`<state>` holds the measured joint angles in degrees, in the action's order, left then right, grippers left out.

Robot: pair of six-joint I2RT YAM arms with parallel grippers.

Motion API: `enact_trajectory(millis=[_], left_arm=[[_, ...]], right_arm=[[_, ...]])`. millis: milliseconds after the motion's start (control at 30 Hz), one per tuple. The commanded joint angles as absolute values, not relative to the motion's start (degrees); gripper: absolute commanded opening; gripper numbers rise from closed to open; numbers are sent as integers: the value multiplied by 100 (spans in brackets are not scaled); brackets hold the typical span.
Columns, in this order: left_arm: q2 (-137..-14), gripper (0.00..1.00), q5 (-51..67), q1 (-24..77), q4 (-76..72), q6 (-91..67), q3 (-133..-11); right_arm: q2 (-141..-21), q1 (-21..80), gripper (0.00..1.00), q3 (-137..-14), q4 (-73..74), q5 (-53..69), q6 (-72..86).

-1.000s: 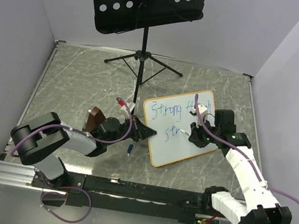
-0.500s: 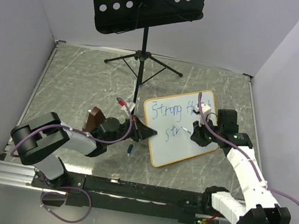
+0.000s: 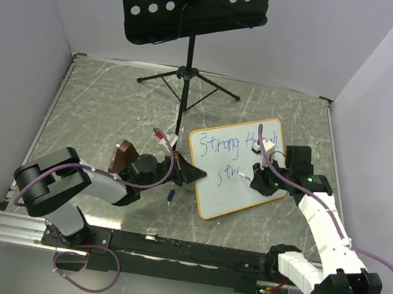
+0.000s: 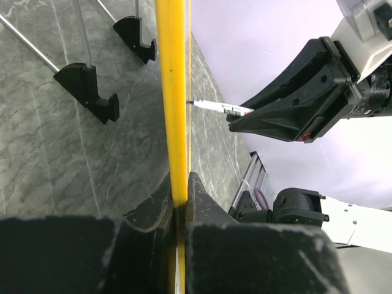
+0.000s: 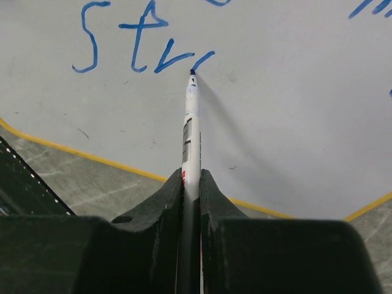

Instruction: Write a sentence on the whiteboard

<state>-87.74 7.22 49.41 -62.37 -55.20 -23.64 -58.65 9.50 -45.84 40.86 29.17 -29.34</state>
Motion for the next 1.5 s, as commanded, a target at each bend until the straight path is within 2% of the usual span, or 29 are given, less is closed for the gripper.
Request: enact_trajectory(millis=[0, 567, 967, 1467], left_arm=[[-8684, 1, 914, 4983, -6970, -5326, -2496], [-8631, 1, 896, 4983, -6952, -5326, -2452], [-8640, 1, 905, 4983, -6935, -5317, -2478], [-8648, 1, 879, 4983, -6987, -5317, -2452]], right_arm=[[-5713, 932, 0, -4535, 4333, 2962, -3164], [-5809, 844, 0, -4640, 3867, 2435, -2751], [-6126, 835, 0, -4904, 3498, 2549, -2505], [-5915, 835, 0, -4676, 4069, 2725, -2926]])
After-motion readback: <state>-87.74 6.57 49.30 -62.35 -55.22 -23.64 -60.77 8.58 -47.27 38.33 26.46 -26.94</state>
